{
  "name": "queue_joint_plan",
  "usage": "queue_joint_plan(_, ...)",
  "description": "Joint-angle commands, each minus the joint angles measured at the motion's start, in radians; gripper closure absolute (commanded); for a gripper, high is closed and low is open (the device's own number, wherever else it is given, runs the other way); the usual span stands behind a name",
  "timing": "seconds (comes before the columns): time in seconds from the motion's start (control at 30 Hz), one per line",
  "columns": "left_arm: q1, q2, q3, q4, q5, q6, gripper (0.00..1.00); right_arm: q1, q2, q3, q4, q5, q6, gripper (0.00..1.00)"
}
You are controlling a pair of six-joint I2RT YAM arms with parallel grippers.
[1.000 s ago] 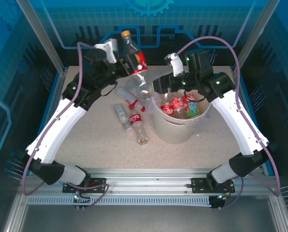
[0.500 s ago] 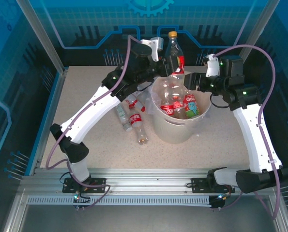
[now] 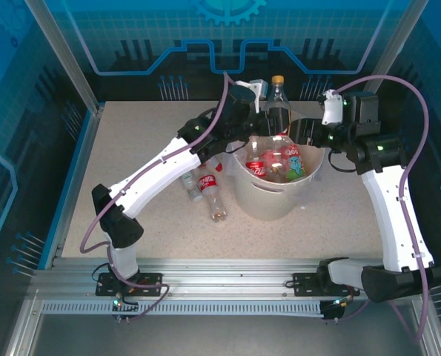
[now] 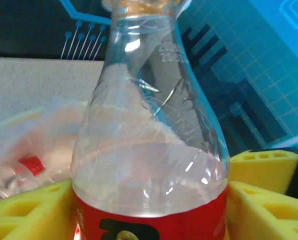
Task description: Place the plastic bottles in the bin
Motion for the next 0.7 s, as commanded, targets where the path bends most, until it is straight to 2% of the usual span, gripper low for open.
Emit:
queue_joint_plan(0.0,-0.023,0.013,-0.031,-0.020,0.043,-0.004,0.24,-0.008,-0.027,0.018,0.032,-0.024,-0.017,0.26)
queue_joint_plan(0.2,-0.021,-0.010,-0.051,-0.018,0.032,0.013,0.10,-0.008,-0.032,0.015,0.035,-0.067,-0.008,0.27)
queue_joint_plan(0.33,-0.014,-0.050,-0.050,-0.026,0.001,0.044,0.07,-0.005,-0.028,0.020,0.021,-0.097,-0.011,0.30)
queue_joint_plan(0.5,0.050,-0.133,-0.060,-0.058,-0.039,0.064,0.11,0.059,0.007,0.032,0.012,-0.115,-0.013,0.41)
queue_joint_plan(0.67,0.164,-0.252,-0.188,-0.077,-0.048,0.024,0.17,0.148,0.059,0.027,0.009,-0.048,-0.019,0.49)
